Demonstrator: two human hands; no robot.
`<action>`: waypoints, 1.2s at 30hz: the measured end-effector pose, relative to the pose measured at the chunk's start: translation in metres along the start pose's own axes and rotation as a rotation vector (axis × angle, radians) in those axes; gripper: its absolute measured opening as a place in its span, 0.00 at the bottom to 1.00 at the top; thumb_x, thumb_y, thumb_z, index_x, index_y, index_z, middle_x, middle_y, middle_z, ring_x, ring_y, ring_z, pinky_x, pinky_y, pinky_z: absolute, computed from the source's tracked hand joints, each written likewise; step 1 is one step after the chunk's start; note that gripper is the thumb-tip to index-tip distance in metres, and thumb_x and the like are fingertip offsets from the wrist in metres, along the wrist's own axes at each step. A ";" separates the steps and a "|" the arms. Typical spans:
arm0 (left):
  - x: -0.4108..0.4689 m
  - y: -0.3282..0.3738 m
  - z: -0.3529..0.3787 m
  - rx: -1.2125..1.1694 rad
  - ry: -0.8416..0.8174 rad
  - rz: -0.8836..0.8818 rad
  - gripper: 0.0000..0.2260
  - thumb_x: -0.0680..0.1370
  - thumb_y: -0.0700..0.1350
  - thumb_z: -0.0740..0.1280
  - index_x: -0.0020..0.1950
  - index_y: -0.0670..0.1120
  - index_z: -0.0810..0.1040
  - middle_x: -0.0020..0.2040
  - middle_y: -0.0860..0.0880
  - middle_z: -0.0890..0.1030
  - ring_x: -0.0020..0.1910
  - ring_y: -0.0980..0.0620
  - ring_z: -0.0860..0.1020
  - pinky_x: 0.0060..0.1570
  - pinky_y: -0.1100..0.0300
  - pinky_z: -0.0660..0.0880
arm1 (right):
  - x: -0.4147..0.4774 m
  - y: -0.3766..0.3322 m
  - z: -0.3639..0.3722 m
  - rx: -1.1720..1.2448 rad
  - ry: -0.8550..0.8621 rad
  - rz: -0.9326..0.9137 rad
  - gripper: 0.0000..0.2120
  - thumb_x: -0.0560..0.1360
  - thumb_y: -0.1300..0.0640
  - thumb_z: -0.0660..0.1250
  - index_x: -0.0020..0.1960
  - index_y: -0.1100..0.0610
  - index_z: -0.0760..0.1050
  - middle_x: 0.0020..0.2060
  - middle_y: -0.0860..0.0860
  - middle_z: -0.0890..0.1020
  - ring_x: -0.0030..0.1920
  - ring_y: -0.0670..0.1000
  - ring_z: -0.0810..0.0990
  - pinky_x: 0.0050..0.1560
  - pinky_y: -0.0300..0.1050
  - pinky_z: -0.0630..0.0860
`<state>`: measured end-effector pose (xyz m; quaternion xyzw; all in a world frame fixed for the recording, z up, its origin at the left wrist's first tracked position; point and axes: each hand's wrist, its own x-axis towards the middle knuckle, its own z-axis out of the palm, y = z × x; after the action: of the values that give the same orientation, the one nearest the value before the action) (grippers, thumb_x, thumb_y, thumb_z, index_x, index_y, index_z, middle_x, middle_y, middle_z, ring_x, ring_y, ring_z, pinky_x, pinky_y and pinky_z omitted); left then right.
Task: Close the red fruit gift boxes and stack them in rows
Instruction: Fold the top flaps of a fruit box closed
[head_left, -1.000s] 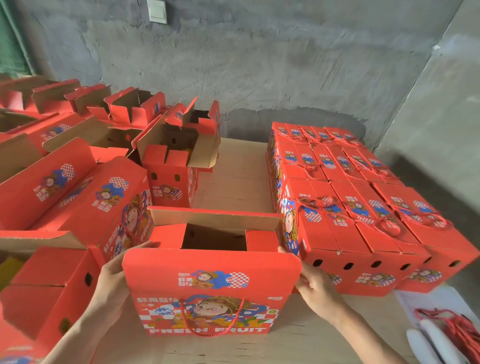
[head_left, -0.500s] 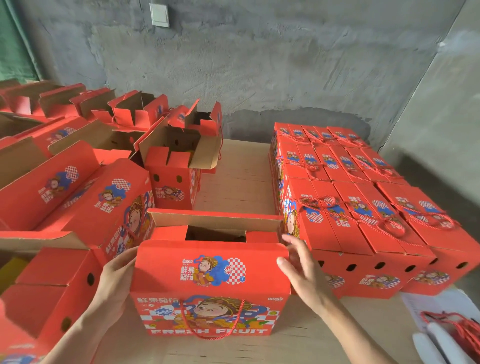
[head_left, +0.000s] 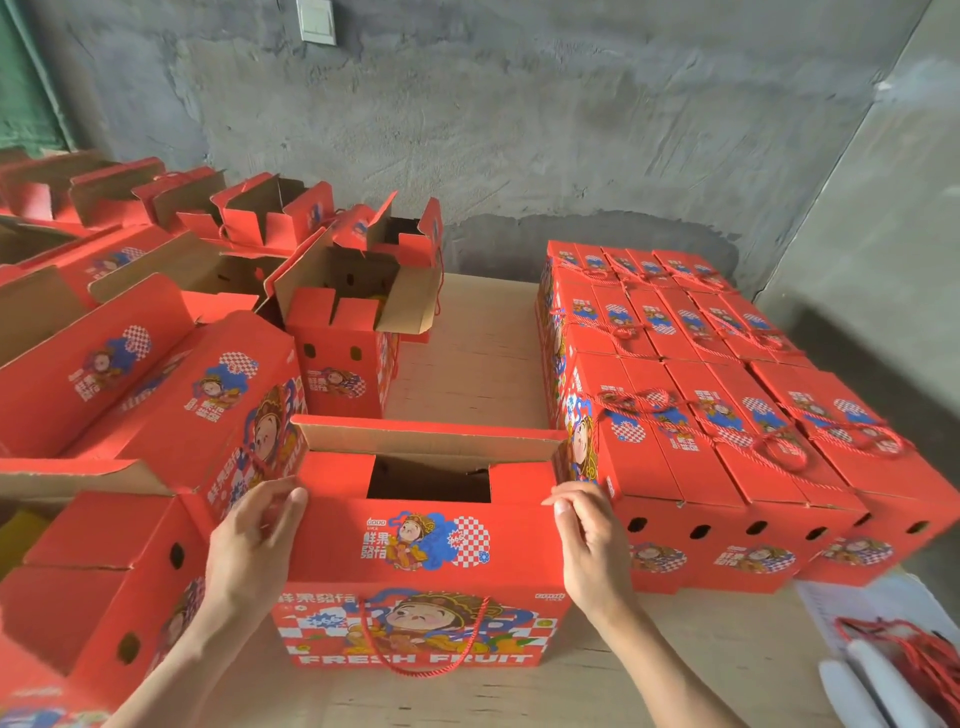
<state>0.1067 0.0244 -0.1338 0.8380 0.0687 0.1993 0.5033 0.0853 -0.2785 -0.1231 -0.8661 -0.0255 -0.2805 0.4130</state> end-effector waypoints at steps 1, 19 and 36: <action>0.001 0.001 0.000 0.015 0.008 -0.005 0.08 0.78 0.46 0.64 0.53 0.45 0.80 0.45 0.49 0.80 0.42 0.48 0.78 0.37 0.57 0.74 | 0.001 0.000 0.000 -0.002 -0.004 0.011 0.11 0.77 0.66 0.59 0.41 0.66 0.79 0.43 0.55 0.79 0.47 0.51 0.78 0.51 0.34 0.70; 0.020 -0.001 -0.003 -0.318 -0.093 -0.360 0.07 0.74 0.40 0.71 0.44 0.50 0.74 0.46 0.46 0.80 0.39 0.48 0.78 0.34 0.56 0.76 | 0.011 0.005 -0.001 0.200 -0.109 0.326 0.15 0.72 0.70 0.67 0.56 0.59 0.70 0.53 0.52 0.74 0.54 0.51 0.73 0.54 0.29 0.68; 0.016 0.006 0.000 0.107 -0.307 0.182 0.41 0.68 0.42 0.77 0.75 0.52 0.59 0.75 0.49 0.59 0.74 0.53 0.58 0.70 0.54 0.59 | 0.020 0.014 -0.015 0.158 -0.546 0.097 0.26 0.72 0.57 0.73 0.66 0.50 0.66 0.71 0.41 0.62 0.69 0.31 0.57 0.62 0.20 0.53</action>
<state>0.1203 0.0269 -0.1246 0.8869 -0.0742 0.1100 0.4425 0.0994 -0.3023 -0.1151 -0.8749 -0.1159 -0.0141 0.4701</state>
